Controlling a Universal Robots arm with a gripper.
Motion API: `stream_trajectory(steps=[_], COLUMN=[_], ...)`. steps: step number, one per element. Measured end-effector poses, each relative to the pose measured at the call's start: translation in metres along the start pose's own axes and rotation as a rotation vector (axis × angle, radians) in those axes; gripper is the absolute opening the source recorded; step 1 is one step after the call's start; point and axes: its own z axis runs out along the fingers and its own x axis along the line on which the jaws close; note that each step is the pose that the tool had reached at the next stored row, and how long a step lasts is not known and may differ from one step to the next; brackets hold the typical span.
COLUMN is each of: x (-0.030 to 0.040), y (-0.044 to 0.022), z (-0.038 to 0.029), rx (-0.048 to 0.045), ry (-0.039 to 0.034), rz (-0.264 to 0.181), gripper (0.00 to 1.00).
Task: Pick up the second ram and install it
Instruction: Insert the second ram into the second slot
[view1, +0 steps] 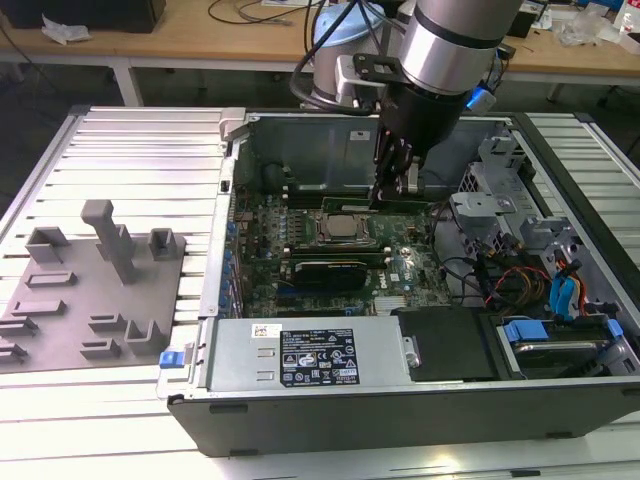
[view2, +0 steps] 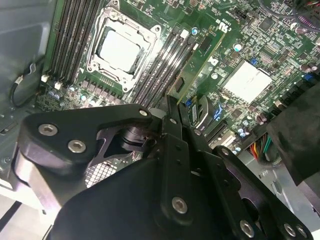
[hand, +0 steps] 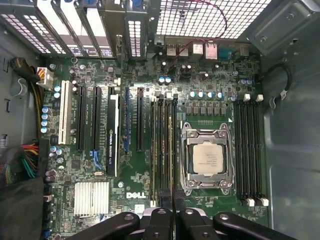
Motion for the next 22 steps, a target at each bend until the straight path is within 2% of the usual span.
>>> stream_trajectory(steps=[4,6,9,11,16,22], x=[0.0,0.0003,0.0014,0.0018,0.0026,0.0032], y=[0.0017,0.0012,-0.0004,-0.0011,-0.0022,-0.0032], z=[0.0007,0.0056,0.0187,0.0245,0.0338,0.0418], rx=[0.0,0.0,0.0,0.0,-0.0001,0.0], ry=[-0.0001,-0.0001,0.0,-0.0001,0.0,0.0], rz=[0.0,0.0,0.0,0.0,0.0,0.0], gripper=[0.13,0.13,0.13,0.13,0.13,0.13])
